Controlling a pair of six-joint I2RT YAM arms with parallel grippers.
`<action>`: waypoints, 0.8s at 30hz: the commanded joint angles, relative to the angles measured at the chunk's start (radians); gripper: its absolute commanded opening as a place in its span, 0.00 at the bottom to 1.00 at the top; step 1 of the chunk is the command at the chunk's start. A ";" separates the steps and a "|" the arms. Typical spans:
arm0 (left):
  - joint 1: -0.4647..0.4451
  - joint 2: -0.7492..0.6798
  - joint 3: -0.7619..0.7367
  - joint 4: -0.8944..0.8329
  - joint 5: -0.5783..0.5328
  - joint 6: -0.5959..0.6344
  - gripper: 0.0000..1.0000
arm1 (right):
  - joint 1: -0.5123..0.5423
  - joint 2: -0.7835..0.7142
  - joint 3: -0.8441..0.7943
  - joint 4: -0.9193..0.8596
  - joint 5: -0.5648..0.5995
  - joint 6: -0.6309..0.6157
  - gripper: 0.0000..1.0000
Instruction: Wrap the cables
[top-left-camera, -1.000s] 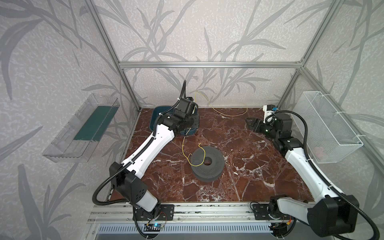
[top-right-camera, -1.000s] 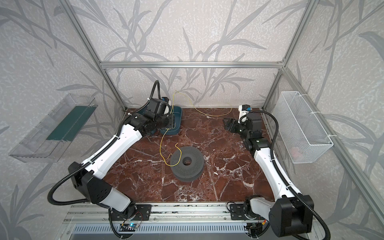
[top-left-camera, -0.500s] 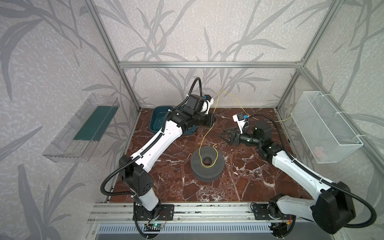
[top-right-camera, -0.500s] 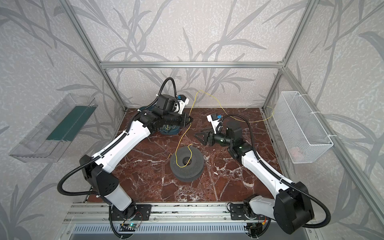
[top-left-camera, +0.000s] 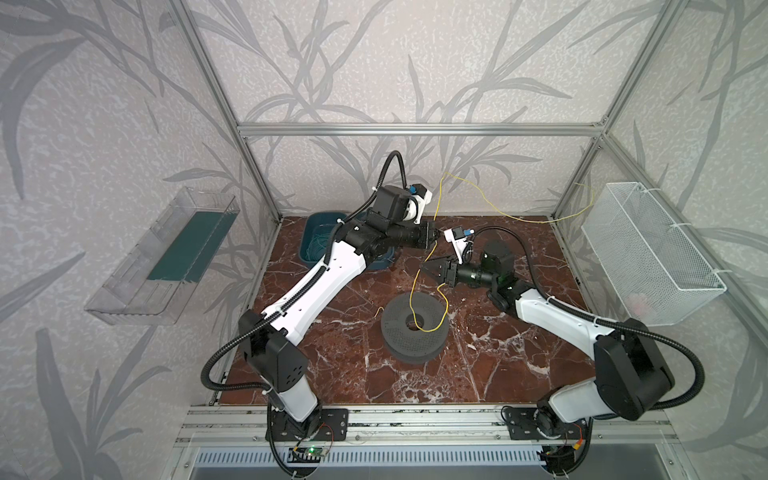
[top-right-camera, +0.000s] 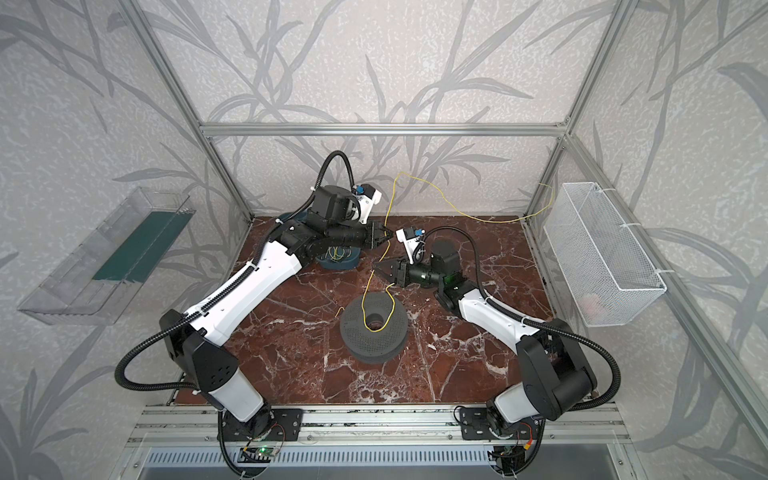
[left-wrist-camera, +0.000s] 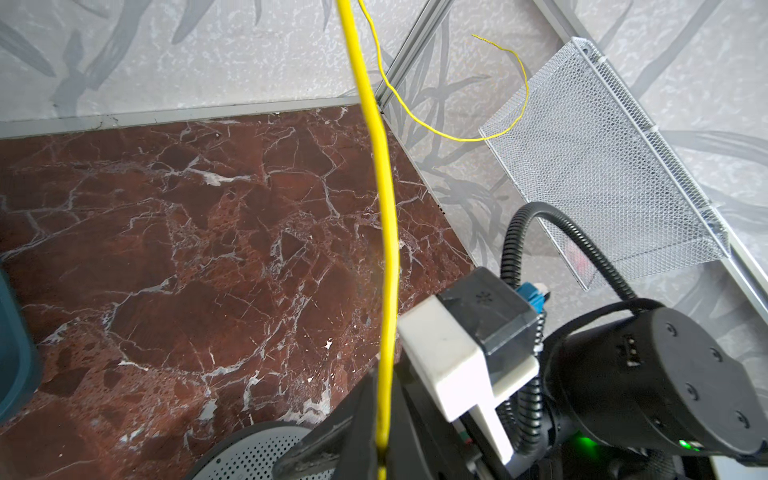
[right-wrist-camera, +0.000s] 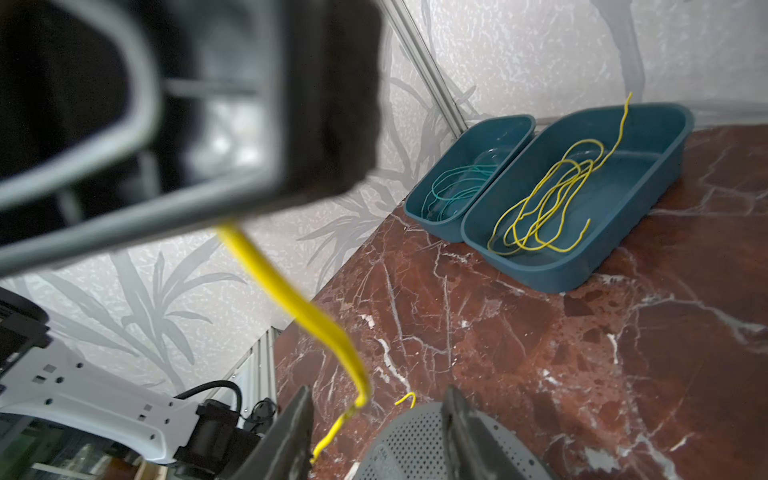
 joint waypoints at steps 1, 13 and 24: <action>-0.009 -0.026 -0.022 0.066 0.047 -0.020 0.00 | 0.007 0.010 0.033 0.083 0.012 0.050 0.29; -0.007 -0.067 -0.097 0.149 0.086 -0.031 0.09 | 0.009 -0.055 -0.006 0.063 0.101 0.068 0.00; 0.000 -0.529 -0.511 0.267 -0.281 0.115 0.78 | -0.035 -0.173 -0.026 -0.141 0.388 0.137 0.00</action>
